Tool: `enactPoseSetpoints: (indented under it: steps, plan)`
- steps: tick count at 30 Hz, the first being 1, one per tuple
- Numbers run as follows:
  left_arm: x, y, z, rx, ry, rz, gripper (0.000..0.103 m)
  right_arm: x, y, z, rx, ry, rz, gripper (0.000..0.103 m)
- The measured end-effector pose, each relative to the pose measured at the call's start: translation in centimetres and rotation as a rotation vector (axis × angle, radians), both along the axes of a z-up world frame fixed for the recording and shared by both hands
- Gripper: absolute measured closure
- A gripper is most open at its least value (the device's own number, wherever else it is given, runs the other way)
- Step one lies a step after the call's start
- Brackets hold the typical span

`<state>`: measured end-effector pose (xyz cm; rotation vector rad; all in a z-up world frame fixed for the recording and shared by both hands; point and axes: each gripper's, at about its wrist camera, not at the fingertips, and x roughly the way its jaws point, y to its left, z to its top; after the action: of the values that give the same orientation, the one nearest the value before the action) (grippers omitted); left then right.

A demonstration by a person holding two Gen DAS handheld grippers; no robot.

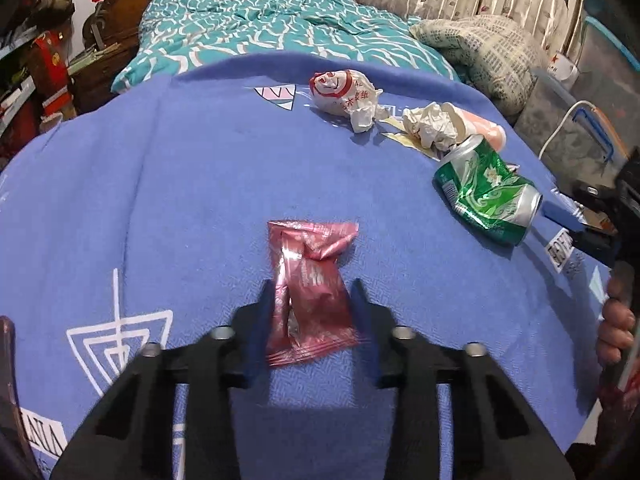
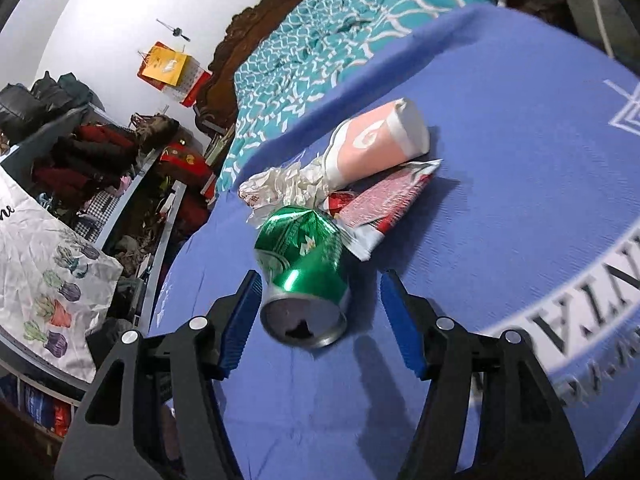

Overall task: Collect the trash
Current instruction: 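Grasp the red wrapper with the left tool while the right tool reaches the green can, then close the right tool on the green can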

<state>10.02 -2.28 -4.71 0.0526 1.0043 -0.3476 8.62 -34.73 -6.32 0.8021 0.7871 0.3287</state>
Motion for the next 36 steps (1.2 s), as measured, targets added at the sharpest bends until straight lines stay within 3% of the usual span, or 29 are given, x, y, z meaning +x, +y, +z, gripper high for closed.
enactPoseSetpoints:
  steps: [6,9,18,19,21,29,36]
  plan:
    - [-0.5,0.6,0.0,-0.037,0.012,0.001,0.087,1.2,3.0,-1.2,0.039,0.037,0.063,0.048]
    - [-0.9,0.7,0.0,-0.048,0.014,-0.004,0.088,-1.3,5.2,-0.5,-0.007,0.009,0.089,0.049]
    - [-3.3,0.4,0.2,0.02,-0.041,0.022,0.089,-10.0,9.2,-0.8,0.048,-0.046,0.181,0.047]
    - [-3.5,0.5,0.2,0.028,-0.049,0.022,0.088,-10.8,9.1,-0.6,0.036,-0.073,0.179,0.045]
    - [-4.0,0.5,0.2,0.041,-0.066,0.022,0.088,-12.3,8.8,-0.4,0.023,-0.117,0.163,0.03]
    - [-5.4,0.2,0.1,0.091,-0.128,0.025,0.088,-12.5,5.8,-1.0,0.001,-0.116,0.013,0.03]
    - [-5.8,-0.1,0.0,0.117,-0.163,0.013,0.088,-12.5,5.9,-1.6,-0.002,-0.086,-0.035,0.034]
